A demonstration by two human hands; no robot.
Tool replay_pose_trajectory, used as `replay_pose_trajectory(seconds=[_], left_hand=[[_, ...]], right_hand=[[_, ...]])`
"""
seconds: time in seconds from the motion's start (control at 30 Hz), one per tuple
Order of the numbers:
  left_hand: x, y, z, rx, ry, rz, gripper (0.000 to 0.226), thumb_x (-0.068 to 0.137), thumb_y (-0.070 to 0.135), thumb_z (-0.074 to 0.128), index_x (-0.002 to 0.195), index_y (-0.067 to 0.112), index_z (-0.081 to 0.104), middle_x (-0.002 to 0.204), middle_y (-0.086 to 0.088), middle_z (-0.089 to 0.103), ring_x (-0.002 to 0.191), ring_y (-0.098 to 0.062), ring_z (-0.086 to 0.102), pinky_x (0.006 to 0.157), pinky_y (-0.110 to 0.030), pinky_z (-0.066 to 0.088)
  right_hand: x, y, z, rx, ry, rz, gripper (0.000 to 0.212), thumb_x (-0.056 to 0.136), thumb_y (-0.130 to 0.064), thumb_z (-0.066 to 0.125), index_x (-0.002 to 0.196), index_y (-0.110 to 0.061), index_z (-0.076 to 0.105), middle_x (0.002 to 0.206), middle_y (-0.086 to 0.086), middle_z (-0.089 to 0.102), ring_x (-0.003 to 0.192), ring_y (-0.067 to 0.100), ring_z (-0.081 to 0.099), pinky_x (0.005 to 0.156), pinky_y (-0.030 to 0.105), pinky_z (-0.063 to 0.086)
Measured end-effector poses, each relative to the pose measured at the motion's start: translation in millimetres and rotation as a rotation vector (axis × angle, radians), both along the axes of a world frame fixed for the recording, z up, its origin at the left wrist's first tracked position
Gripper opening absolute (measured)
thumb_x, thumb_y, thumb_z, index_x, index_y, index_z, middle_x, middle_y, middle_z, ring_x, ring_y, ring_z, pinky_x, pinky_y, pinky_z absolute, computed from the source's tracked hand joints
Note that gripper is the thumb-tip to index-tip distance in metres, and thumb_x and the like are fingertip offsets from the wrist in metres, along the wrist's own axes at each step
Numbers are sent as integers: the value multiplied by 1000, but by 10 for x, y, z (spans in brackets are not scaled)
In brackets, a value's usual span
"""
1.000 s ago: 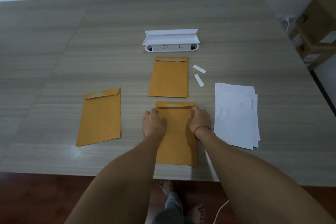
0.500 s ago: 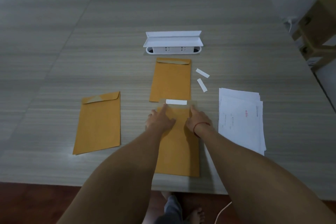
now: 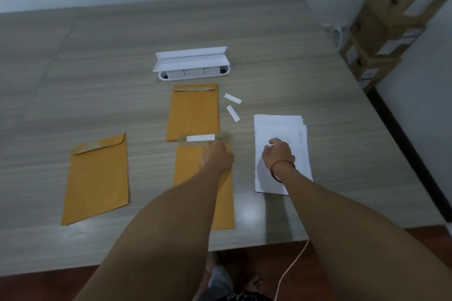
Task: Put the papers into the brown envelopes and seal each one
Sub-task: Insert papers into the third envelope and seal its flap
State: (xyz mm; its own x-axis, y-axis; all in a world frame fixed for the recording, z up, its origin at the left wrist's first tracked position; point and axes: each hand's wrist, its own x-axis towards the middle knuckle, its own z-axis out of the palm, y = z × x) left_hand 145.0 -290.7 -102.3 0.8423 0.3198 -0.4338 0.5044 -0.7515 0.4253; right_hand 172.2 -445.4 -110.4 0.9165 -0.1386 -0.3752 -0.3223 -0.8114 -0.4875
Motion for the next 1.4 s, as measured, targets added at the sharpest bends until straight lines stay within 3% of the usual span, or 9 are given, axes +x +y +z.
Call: replay_pose_trajectory(seconds=[0.23, 0.6, 0.83, 0.9, 0.97, 1.07, 1.2, 1.33, 1.4], left_hand=[[17, -617, -175, -238, -90, 54, 33, 86, 23, 66, 111, 5, 56, 118, -11, 55, 101, -23, 53, 81, -29, 43], [-1, -827, -227, -300, -76, 141, 50, 78, 25, 76, 117, 4, 53, 117, -9, 57, 105, -22, 58, 76, -25, 44], [-35, -821, -226, -344, -58, 198, 38, 74, 15, 79, 96, 9, 50, 83, 2, 51, 72, -10, 51, 58, -22, 45], [-43, -794, -256, -342, -51, 198, 30, 72, 11, 80, 87, 8, 53, 77, 2, 53, 66, -9, 51, 61, -25, 50], [-45, -780, -274, -342, -33, 189, 23, 71, 10, 79, 84, 2, 63, 78, -3, 61, 66, -13, 57, 68, -33, 57], [-54, -778, -279, -378, -21, 214, 32, 68, 11, 79, 96, 0, 68, 90, -7, 70, 75, -17, 67, 68, -34, 59], [-64, -786, -308, -399, -23, 213, 30, 71, 10, 76, 99, 4, 67, 96, -6, 72, 80, -18, 68, 70, -33, 61], [-76, -800, -323, -412, -40, 215, 18, 79, 2, 70, 97, -1, 67, 89, -3, 66, 71, -14, 60, 61, -24, 54], [-90, -808, -295, -429, -53, 224, 5, 81, 1, 69, 83, 2, 64, 80, 2, 61, 72, -15, 57, 62, -22, 49]], right_hand=[[-76, -623, -48, -97, 120, -177, 42, 90, -26, 59, 127, -8, 53, 134, 16, 46, 124, 34, 48, 100, 42, 42], [-130, -656, -128, -48, 83, -341, 51, 85, -27, 69, 127, -5, 49, 134, 16, 45, 123, 32, 47, 95, 40, 45], [-187, -567, -156, 78, 133, -403, 62, 75, -29, 79, 127, -7, 52, 130, 15, 55, 118, 33, 56, 95, 40, 50], [-205, -576, -163, 82, 131, -409, 66, 69, -33, 83, 122, -6, 56, 125, 13, 60, 113, 33, 60, 93, 40, 52], [-214, -602, -181, 115, 138, -392, 54, 68, -31, 83, 111, -6, 62, 117, 11, 66, 107, 32, 64, 88, 36, 54], [-217, -612, -177, 176, 141, -346, 19, 75, -20, 73, 84, -10, 60, 95, 9, 67, 99, 31, 67, 76, 29, 50], [-250, -550, -146, 166, 86, -282, 39, 87, -17, 64, 122, -5, 52, 122, 12, 60, 112, 33, 59, 97, 39, 48], [-273, -474, -126, 27, 4, -202, 52, 91, -19, 62, 135, -5, 39, 134, 15, 52, 124, 33, 52, 101, 43, 45], [-278, -457, -116, -5, -7, -173, 61, 91, -20, 62, 142, -6, 32, 135, 16, 51, 124, 33, 51, 102, 42, 45]])
